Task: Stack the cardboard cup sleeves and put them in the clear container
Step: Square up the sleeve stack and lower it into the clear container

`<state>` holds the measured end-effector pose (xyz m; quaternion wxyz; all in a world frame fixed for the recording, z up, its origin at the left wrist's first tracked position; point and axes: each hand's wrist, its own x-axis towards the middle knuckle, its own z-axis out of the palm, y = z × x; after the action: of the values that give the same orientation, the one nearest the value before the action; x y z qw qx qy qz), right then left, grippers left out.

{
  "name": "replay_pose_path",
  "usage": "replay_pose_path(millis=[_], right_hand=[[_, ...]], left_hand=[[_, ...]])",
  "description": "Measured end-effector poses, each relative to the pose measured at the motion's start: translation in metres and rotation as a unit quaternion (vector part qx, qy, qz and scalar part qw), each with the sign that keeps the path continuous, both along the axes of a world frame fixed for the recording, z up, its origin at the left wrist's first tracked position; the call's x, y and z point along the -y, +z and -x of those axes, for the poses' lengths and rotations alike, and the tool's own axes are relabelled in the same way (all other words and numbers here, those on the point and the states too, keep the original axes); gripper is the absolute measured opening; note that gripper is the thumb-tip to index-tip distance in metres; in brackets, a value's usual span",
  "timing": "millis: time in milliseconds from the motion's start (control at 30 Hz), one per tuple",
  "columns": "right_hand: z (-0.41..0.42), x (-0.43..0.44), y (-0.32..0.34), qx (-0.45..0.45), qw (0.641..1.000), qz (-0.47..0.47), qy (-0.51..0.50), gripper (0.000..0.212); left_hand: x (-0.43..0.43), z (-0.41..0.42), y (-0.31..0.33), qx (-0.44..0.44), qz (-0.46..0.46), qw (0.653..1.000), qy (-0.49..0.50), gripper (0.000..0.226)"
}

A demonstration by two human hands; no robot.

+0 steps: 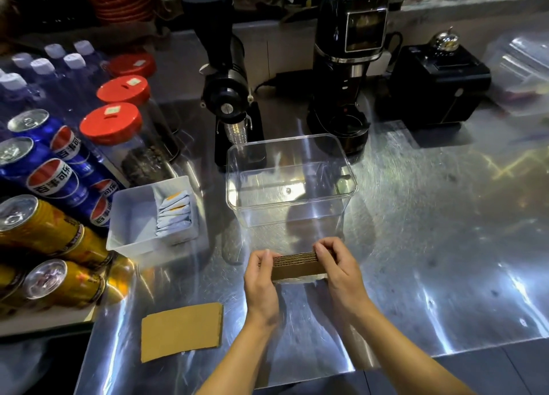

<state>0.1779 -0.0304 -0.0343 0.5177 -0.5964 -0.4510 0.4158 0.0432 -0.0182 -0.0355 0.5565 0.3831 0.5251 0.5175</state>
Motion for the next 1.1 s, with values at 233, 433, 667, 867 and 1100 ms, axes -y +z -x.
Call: replay_pose_path(millis=[233, 433, 667, 867, 1100], right_hand=[[0.001, 0.007, -0.012, 0.061, 0.997, 0.034, 0.008, 0.024], [-0.003, 0.004, -0.009, 0.084, 0.996, 0.032, 0.024, 0.028], [-0.018, 0.013, -0.007, 0.057, 0.995, 0.039, 0.077, 0.018], [-0.033, 0.019, -0.008, 0.124, 0.986, 0.016, 0.110, 0.038], [0.000, -0.001, 0.019, 0.021, 0.994, -0.011, 0.102, 0.032]], left_hand=[[0.002, 0.009, -0.004, -0.038, 0.012, 0.998, -0.046, 0.021], [0.009, 0.044, -0.012, -0.168, -0.024, 0.972, -0.162, 0.031], [0.012, 0.048, -0.004, -0.225, -0.020, 0.965, -0.133, 0.022], [0.011, 0.048, 0.000, -0.224, -0.004, 0.969, -0.109, 0.021], [0.005, 0.075, 0.027, -0.208, -0.032, 0.977, -0.024, 0.029]])
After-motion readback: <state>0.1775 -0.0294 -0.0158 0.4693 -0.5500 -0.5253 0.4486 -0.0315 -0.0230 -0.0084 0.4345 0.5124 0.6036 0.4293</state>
